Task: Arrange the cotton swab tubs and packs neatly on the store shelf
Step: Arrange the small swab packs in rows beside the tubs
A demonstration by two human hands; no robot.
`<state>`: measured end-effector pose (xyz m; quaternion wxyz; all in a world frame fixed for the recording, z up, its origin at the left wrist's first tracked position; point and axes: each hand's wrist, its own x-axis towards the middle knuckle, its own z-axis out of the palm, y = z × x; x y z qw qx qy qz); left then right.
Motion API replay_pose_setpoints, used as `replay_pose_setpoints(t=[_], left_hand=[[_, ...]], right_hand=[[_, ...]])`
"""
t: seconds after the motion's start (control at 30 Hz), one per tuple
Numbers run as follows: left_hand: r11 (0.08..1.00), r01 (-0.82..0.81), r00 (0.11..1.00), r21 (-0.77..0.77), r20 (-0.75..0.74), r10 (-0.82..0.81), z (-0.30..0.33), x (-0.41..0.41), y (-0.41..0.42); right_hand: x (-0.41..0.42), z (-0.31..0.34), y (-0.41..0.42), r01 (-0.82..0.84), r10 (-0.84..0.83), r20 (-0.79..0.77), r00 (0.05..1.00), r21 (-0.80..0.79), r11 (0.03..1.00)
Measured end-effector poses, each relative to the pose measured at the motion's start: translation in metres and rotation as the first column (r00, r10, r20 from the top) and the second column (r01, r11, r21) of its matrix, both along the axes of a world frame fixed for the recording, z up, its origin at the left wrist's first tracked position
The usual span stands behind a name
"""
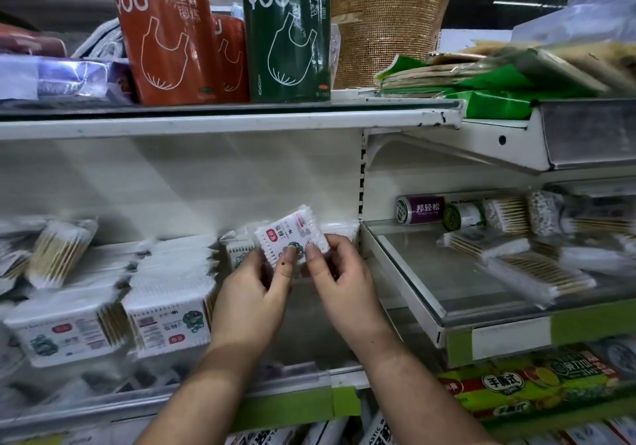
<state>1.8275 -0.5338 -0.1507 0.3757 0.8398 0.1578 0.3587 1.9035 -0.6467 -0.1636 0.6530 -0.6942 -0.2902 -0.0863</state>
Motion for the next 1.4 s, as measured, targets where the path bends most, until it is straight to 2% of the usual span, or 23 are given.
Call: replay_pose_setpoints(t=[0.07, 0.13, 0.27, 0.33, 0.43, 0.53, 0.6, 0.67, 0.73, 0.87, 0.97, 1.03, 1.13, 1.23, 1.33, 1.4], left_hand=[[1.0, 0.004, 1.0, -0.014, 0.001, -0.004, 0.001, 0.001, -0.002], [0.999, 0.019, 0.996, -0.046, 0.082, -0.015, 0.004, -0.001, -0.004], [0.975, -0.056, 0.992, 0.214, 0.119, 0.031, 0.005, -0.001, -0.004], [0.97, -0.062, 0.994, 0.236, 0.098, 0.04, 0.004, 0.0, -0.003], [0.997, 0.011, 0.997, 0.074, 0.076, -0.016, 0.006, -0.004, -0.006], [1.0, -0.008, 0.989, 0.012, 0.149, 0.006, 0.008, -0.004, -0.007], [0.993, -0.017, 0.98, -0.119, 0.194, 0.04, 0.006, -0.002, -0.004], [0.97, -0.01, 0.977, -0.243, 0.206, 0.061, 0.004, 0.0, 0.001], [0.961, -0.017, 0.981, -0.277, 0.182, 0.07, 0.005, 0.0, -0.001], [0.981, -0.09, 0.984, -0.173, 0.134, 0.114, 0.007, -0.003, -0.005], [0.996, -0.059, 0.982, -0.072, 0.174, 0.07, 0.007, -0.006, -0.006], [0.993, -0.053, 0.983, 0.104, 0.18, 0.034, 0.006, -0.004, -0.007], [0.938, -0.12, 0.984, 0.326, 0.165, 0.069, 0.004, 0.0, -0.006], [0.942, -0.118, 0.985, 0.314, 0.156, 0.072, 0.001, 0.002, 0.001], [0.95, -0.106, 0.992, 0.294, 0.103, 0.079, 0.0, 0.002, 0.0], [0.959, -0.105, 0.993, 0.263, 0.073, 0.089, 0.003, 0.0, -0.006]], right_hand=[[0.002, -0.001, 0.0, 0.057, -0.057, 0.019, 0.998, 0.014, 0.998], [0.002, -0.002, -0.002, 0.071, -0.071, 0.033, 0.997, 0.007, 0.997], [0.004, -0.002, -0.002, 0.058, -0.058, 0.043, 0.997, -0.007, 0.998], [0.004, -0.002, -0.001, 0.053, -0.053, 0.05, 0.997, -0.001, 0.999], [0.004, -0.001, -0.003, 0.047, -0.048, 0.021, 0.999, 0.046, 0.998], [0.003, 0.001, -0.004, 0.073, -0.073, 0.001, 0.997, 0.075, 0.995], [0.004, -0.001, -0.002, 0.079, -0.079, -0.015, 0.997, 0.047, 0.996], [0.006, -0.004, 0.0, 0.011, -0.011, -0.074, 0.997, 0.007, 1.0], [0.007, -0.006, 0.002, -0.085, 0.083, -0.128, 0.988, -0.009, 0.996], [0.009, -0.005, 0.004, -0.03, 0.03, -0.071, 0.997, 0.006, 1.0], [0.01, -0.004, 0.002, 0.011, -0.008, -0.052, 0.999, 0.05, 0.999], [0.009, -0.004, 0.002, 0.007, -0.005, -0.026, 1.0, 0.071, 0.997], [0.009, -0.003, 0.002, -0.02, 0.023, -0.027, 0.999, 0.12, 0.993], [0.013, -0.006, 0.002, -0.067, 0.074, -0.062, 0.995, 0.097, 0.993], [0.014, -0.011, 0.005, -0.101, 0.099, -0.032, 0.995, -0.08, 0.992], [0.014, -0.012, 0.008, -0.079, 0.081, 0.011, 0.997, -0.122, 0.989]])
